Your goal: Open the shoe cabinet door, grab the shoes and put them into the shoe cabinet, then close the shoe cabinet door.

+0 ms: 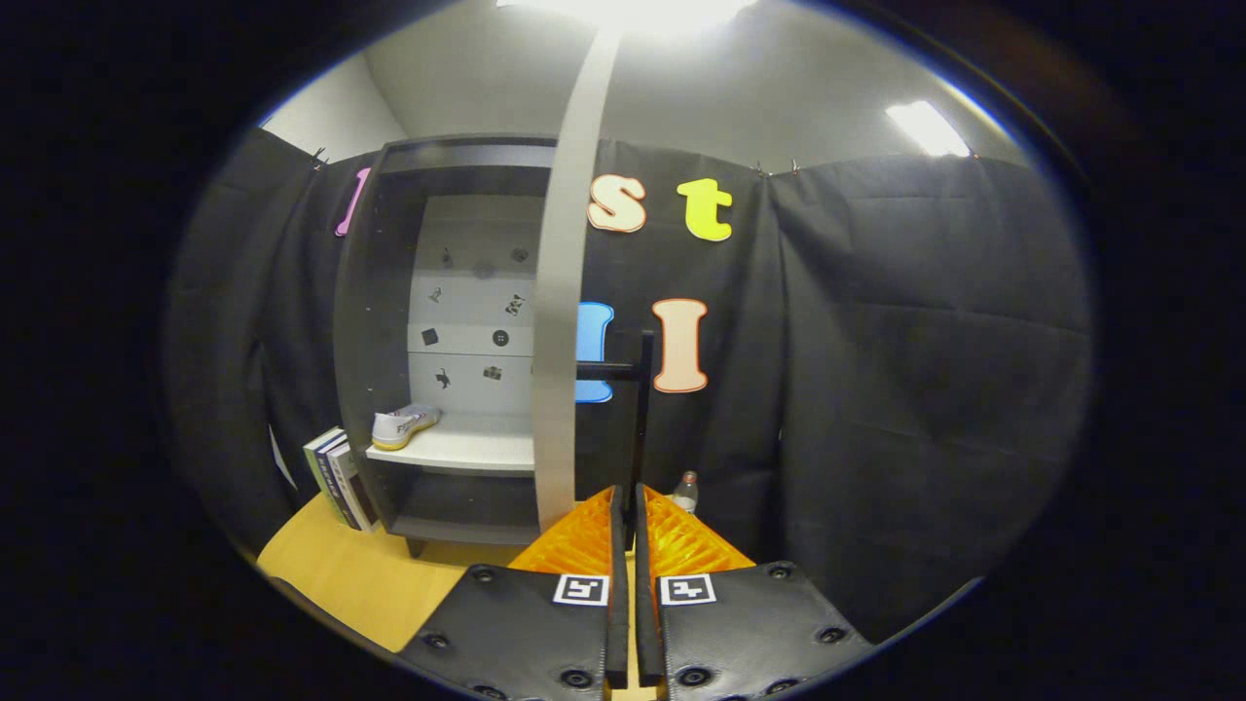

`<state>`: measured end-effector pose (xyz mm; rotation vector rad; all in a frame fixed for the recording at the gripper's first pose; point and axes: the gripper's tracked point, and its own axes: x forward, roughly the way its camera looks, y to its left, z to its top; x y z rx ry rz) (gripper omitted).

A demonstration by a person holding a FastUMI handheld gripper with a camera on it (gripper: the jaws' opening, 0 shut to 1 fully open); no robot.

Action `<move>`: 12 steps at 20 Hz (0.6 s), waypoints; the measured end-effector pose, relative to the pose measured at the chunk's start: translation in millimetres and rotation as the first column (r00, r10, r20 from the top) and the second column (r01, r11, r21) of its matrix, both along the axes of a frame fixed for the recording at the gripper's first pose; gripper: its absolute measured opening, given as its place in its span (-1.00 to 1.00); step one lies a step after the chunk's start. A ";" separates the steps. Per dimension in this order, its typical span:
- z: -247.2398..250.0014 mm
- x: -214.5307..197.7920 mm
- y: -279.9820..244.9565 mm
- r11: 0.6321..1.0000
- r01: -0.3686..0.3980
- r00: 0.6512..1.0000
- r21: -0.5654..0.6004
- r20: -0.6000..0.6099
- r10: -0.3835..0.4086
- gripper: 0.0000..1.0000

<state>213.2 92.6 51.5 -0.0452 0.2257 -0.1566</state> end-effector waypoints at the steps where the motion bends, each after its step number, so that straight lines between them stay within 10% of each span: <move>1: 2.4 0.0 -5.2 1.000 0.021 1.000 -0.013 0.015 -0.021 -0.92; 3: 7.3 5.2 4.5 1.000 -0.008 0.998 0.024 0.065 0.007 -0.86; 5: 12.6 10.5 12.9 0.998 -0.040 0.994 0.044 0.104 0.035 -0.13; 12: -6.9 5.0 43.2 0.977 -0.205 0.978 0.049 0.040 0.204 0.75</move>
